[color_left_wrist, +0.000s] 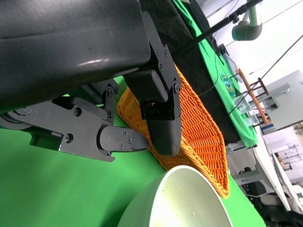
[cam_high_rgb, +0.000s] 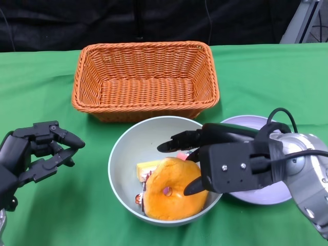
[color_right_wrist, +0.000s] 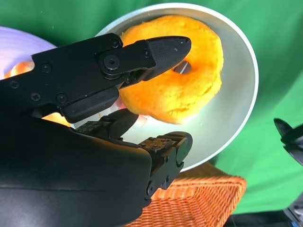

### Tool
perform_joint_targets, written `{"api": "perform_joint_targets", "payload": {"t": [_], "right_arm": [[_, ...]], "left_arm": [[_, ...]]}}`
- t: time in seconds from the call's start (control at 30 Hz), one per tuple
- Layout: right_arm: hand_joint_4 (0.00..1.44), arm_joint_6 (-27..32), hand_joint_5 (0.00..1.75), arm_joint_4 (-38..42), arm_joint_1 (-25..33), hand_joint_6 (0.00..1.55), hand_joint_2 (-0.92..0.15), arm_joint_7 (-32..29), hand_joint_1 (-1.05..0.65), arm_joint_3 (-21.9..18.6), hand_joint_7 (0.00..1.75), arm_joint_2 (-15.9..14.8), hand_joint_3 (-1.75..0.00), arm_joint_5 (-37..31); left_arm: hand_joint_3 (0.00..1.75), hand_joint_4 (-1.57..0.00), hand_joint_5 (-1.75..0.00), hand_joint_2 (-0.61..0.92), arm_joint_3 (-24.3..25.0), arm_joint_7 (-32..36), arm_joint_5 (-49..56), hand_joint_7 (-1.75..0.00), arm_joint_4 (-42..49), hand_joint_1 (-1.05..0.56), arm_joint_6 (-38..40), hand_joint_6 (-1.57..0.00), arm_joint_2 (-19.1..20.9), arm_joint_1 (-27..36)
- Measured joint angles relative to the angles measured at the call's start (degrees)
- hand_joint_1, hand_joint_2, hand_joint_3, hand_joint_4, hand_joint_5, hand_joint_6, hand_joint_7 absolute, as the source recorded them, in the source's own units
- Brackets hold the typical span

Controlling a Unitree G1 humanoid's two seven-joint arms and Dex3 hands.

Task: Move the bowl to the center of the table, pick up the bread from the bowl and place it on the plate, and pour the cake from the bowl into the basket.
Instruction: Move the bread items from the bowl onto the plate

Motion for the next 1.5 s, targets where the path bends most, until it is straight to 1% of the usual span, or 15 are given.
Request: {"api": "perform_joint_targets", "payload": {"t": [0.07, 0.27, 0.43, 0.5, 0.6, 0.67, 0.7, 0.73, 0.8, 0.9, 1.1, 1.2, 1.33, 1.4, 1.5], "right_arm": [[0.35, 1.01, 0.00, 0.03, -0.94, 0.21, -0.92, 1.14, -0.88, 1.07, 0.00, -0.04, -0.21, -0.16], [0.32, 2.14, 0.00, 1.09, -2.03, 0.14, -0.92, 2.21, -0.90, 3.12, 0.00, -0.04, -0.19, -1.27], [0.32, 2.01, 0.00, 1.28, -2.05, 0.14, -0.92, 1.35, -0.90, 4.05, 0.00, -0.03, -0.18, -3.27], [0.35, 1.96, 0.02, 1.28, -2.05, 0.17, -0.92, 0.91, -0.89, 4.40, 0.02, -0.02, -0.18, -4.21], [0.47, 1.95, 0.07, 1.28, -2.13, 0.24, -0.92, 0.89, -0.84, 5.44, 0.04, -0.02, -0.18, -5.41], [0.61, 1.91, 0.13, 1.29, -2.14, 0.30, -0.92, 0.55, -0.78, 5.58, 0.05, 0.03, -0.13, -5.95], [0.70, 1.90, 0.18, 1.32, -2.13, 0.35, -0.90, 0.12, -0.75, 5.57, 0.08, 0.09, -0.11, -6.16], [0.87, 1.83, 0.24, 1.38, -1.98, 0.44, -0.89, -0.82, -0.66, 5.44, 0.08, 0.28, -0.07, -6.20], [1.04, 1.80, 0.29, 1.66, -1.07, 0.58, -0.89, -4.08, -0.53, 4.96, 0.08, 1.16, -0.03, -6.28], [1.11, 1.89, 0.30, 1.92, 0.16, 0.70, -0.89, -7.18, -0.41, 4.19, 0.09, 2.43, -0.01, -6.24], [1.13, 1.50, 0.34, 3.19, 1.68, 0.87, -0.90, -11.20, -0.28, 3.02, 0.10, 3.68, 0.00, -5.85], [1.04, 0.76, 0.42, 4.03, 2.08, 0.96, -0.91, -12.91, -0.25, 2.59, 0.06, 4.36, 0.00, -5.09], [1.05, -0.68, 0.45, 4.77, 2.42, 0.96, -0.92, -14.51, -0.24, 1.98, 0.04, 4.66, 0.00, -4.64], [1.01, -1.16, 0.53, 4.98, 2.65, 0.96, -0.92, -14.87, -0.23, 1.72, 0.02, 4.66, -0.01, -4.40], [1.01, -1.49, 0.57, 4.98, 3.05, 0.97, -0.92, -15.42, -0.21, 1.37, 0.02, 4.69, -0.01, -4.22]], "left_arm": [[0.25, -0.83, -1.23, 0.91, -0.02, 0.00, 0.00, -0.80, 0.04, -0.12, -0.02, -0.94, 0.00, 0.00], [0.26, -0.83, -1.23, 0.91, -0.12, 0.16, 0.09, -0.79, 0.04, -0.11, -0.03, -0.94, 0.04, 0.00], [0.26, -0.83, -1.23, 0.91, -0.17, 0.17, 0.09, -0.79, 0.04, -0.11, -0.04, -0.94, 0.05, 0.00], [0.26, -0.83, -1.23, 0.91, -0.18, 0.17, 0.09, -0.79, 0.02, -0.11, -0.04, -0.95, 0.06, 0.00], [0.26, -0.83, -1.22, 0.91, -0.21, 0.17, 0.09, -0.79, -0.11, -0.10, -0.04, -0.95, 0.06, 0.00], [0.26, -0.83, -1.21, 0.91, -0.23, 0.17, 0.09, -0.79, -0.16, -0.10, -0.04, -0.95, 0.06, 0.01], [0.27, -0.84, -1.21, 0.91, -0.24, 0.17, 0.09, -0.79, -0.17, -0.10, -0.04, -0.94, 0.07, 0.00], [0.27, -0.84, -1.21, 0.91, -0.26, 0.17, 0.09, -0.79, -0.17, -0.10, -0.04, -0.94, 0.07, 0.01], [0.27, -0.84, -1.22, 0.91, -0.32, 0.17, 0.09, -0.79, -0.19, -0.10, -0.05, -0.94, 0.08, 0.01], [0.28, -0.83, -1.22, 0.90, -0.39, 0.18, 0.11, -0.79, -0.31, -0.09, -0.05, -0.94, 0.08, 0.01], [0.28, -0.83, -1.21, 0.90, -0.52, 0.18, 0.15, -0.80, -0.41, -0.09, -0.02, -0.94, 0.08, 0.01], [0.29, -0.83, -1.21, 0.90, -0.62, 0.23, 0.50, -0.80, -0.40, -0.09, -0.03, -0.94, 0.08, 0.01], [0.29, -0.84, -1.19, 0.90, -0.74, 0.30, 0.70, -0.81, -0.39, -0.08, -0.03, -0.93, 0.08, 0.01], [0.30, -0.84, -1.17, 0.90, -0.84, 0.33, 0.80, -0.81, -0.39, -0.08, -0.04, -0.92, 0.10, 0.01], [0.29, -0.85, -1.16, 0.90, -1.10, 0.57, 1.26, -0.81, -0.39, -0.09, -0.04, -0.92, 0.18, 0.01]]}}
